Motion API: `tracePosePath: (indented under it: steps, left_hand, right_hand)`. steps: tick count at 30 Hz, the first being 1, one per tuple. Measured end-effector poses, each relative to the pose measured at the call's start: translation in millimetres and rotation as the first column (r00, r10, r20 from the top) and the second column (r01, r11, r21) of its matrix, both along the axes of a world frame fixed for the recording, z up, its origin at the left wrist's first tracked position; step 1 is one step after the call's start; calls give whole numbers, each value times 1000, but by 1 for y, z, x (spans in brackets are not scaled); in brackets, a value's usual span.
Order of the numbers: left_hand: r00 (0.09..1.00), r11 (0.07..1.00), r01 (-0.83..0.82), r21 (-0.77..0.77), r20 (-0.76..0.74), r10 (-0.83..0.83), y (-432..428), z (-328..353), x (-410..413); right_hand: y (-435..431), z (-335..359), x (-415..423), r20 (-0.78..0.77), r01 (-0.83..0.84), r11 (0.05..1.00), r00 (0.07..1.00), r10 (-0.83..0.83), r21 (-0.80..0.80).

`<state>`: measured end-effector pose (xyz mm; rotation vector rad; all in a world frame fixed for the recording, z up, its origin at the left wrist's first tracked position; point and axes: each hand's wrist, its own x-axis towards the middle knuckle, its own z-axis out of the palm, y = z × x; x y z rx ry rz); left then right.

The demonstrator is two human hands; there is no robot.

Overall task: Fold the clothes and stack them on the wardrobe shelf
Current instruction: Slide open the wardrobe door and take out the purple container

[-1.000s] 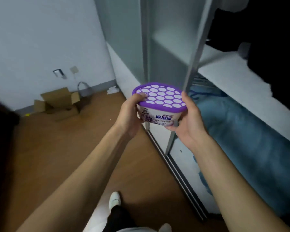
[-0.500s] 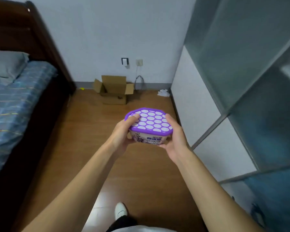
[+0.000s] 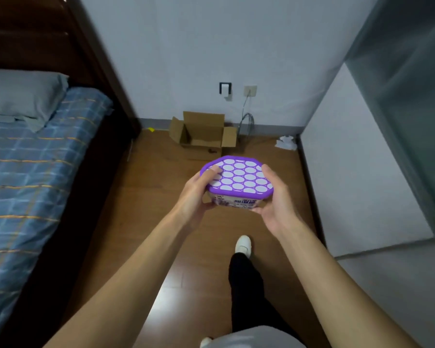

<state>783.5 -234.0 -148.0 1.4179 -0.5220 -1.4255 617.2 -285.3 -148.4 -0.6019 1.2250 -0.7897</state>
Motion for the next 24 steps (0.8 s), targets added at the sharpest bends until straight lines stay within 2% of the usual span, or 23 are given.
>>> tracePosePath:
  steps: [6,14,20,24]
  left_hand:
    - [996,988,-85,128,-16,88,-140,-20,64]
    - [974,970,-228,85,27,226,-293,-45,175]
    - [982,978,-187,96,27,185,-402,-100,286]
    - [990,989,-91,118,115,78,-477,-128,349]
  right_hand:
    - [-153,-25,61,-29,-63,996,997,65,57]
    - [-334,-33,171,-140,-343,939,929,341,15]
    - [-436,-78,280,-271,-270,959,920,283,83]
    - [-499,-109,341,-274,-180,978,940,204,109]
